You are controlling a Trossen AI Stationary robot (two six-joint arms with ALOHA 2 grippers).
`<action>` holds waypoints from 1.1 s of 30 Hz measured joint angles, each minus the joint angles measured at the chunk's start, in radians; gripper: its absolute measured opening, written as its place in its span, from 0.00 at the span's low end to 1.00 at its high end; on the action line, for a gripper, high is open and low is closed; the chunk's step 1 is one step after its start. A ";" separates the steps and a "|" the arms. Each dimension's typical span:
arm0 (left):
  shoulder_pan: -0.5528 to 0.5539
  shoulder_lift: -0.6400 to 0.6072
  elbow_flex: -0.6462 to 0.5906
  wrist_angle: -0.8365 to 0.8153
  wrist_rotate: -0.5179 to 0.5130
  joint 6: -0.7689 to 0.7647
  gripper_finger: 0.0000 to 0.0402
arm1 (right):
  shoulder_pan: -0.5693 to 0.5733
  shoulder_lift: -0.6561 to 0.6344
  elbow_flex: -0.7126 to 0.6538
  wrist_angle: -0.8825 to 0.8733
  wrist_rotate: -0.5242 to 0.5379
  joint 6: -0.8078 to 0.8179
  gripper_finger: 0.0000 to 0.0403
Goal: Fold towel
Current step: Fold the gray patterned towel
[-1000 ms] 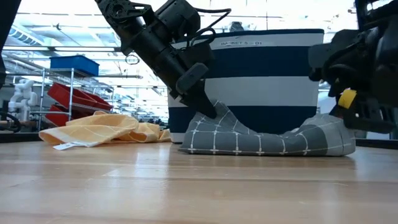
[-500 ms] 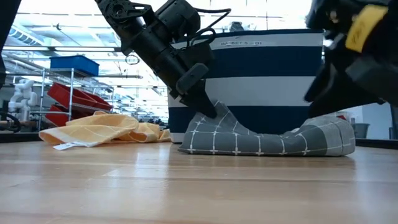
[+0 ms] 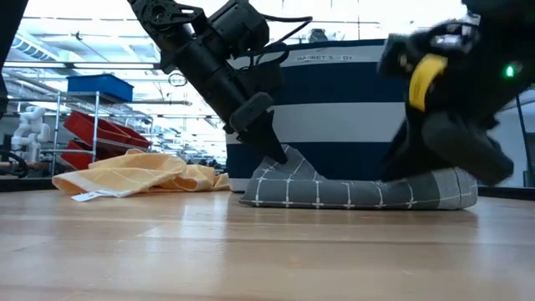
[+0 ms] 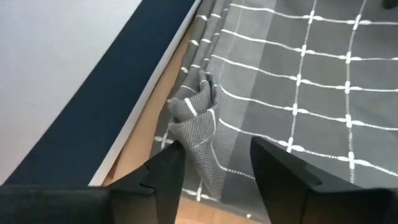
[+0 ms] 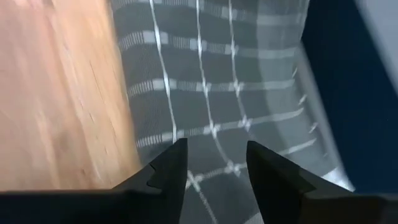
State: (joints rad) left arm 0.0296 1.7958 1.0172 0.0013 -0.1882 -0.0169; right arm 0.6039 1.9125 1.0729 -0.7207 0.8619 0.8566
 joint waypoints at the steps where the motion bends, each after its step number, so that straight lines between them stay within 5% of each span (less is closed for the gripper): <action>1: 0.000 0.000 0.000 -0.005 -0.008 0.001 0.49 | -0.003 0.000 -0.014 0.011 -0.020 0.011 0.37; 17: -0.016 0.000 0.000 -0.066 -0.052 0.058 0.51 | 0.082 -0.004 -0.046 0.057 -0.189 0.147 0.32; 26: -0.077 0.000 0.000 0.023 0.379 0.098 0.51 | 0.193 -0.065 -0.051 -0.097 -0.302 0.246 0.32; 33: -0.162 0.000 0.000 0.109 0.399 0.211 0.51 | 0.263 -0.154 -0.050 -0.148 -0.409 0.176 0.32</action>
State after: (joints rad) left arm -0.1324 1.7954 1.0172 0.1108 0.2108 0.1943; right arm 0.8667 1.7586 1.0225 -0.8684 0.4531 1.0324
